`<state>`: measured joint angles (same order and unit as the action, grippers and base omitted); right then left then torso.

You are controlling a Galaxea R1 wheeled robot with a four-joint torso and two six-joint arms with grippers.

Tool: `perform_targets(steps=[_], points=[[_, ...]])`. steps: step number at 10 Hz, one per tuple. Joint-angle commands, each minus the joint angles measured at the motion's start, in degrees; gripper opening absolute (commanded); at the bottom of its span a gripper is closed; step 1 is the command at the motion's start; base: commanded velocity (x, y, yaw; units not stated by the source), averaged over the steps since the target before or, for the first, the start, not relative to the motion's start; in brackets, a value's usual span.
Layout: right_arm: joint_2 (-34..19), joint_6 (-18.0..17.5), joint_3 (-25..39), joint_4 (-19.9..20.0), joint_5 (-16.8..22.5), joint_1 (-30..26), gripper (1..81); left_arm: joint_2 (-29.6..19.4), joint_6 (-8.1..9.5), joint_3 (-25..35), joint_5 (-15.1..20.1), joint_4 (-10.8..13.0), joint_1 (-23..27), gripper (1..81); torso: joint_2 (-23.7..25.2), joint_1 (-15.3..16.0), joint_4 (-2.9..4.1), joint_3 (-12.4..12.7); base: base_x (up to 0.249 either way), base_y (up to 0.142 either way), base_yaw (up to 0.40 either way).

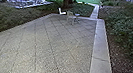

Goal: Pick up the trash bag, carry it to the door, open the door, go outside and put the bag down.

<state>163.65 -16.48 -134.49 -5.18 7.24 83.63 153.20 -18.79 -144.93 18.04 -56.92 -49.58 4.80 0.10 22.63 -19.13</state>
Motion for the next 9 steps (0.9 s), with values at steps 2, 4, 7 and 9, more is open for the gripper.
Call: perform_targets(steps=[2, 4, 7, 9], points=[[1.4, 0.4, 1.8, 0.0, 3.8, -1.7, 81.1, -1.6, 0.06, -1.1, 5.2, -0.7, 8.4, 1.0, 0.0, 0.0, 0.00, 0.0, 0.000, 0.000, 0.000], [1.4, 0.5, 1.6, 0.0, 3.7, -1.6, 81.1, -1.5, 0.06, -1.1, 5.2, -1.0, 8.3, 81.1, 0.0, 0.0, 0.00, 0.0, 0.000, 0.000, 0.000], [1.4, 0.4, 1.5, 0.0, 3.7, -1.5, 81.1, -2.1, -0.02, -0.9, 5.9, -1.1, 8.1, 81.1, 0.0, 0.0, 0.00, 0.0, 0.000, 0.000, 0.000], [1.4, 0.4, 1.6, 0.1, 3.4, -1.5, 81.1, -2.1, -1.50, -0.6, 12.0, -0.6, 7.3, 81.1, 0.0, 0.0, 0.00, 0.0, 0.000, 0.000, 0.000]])
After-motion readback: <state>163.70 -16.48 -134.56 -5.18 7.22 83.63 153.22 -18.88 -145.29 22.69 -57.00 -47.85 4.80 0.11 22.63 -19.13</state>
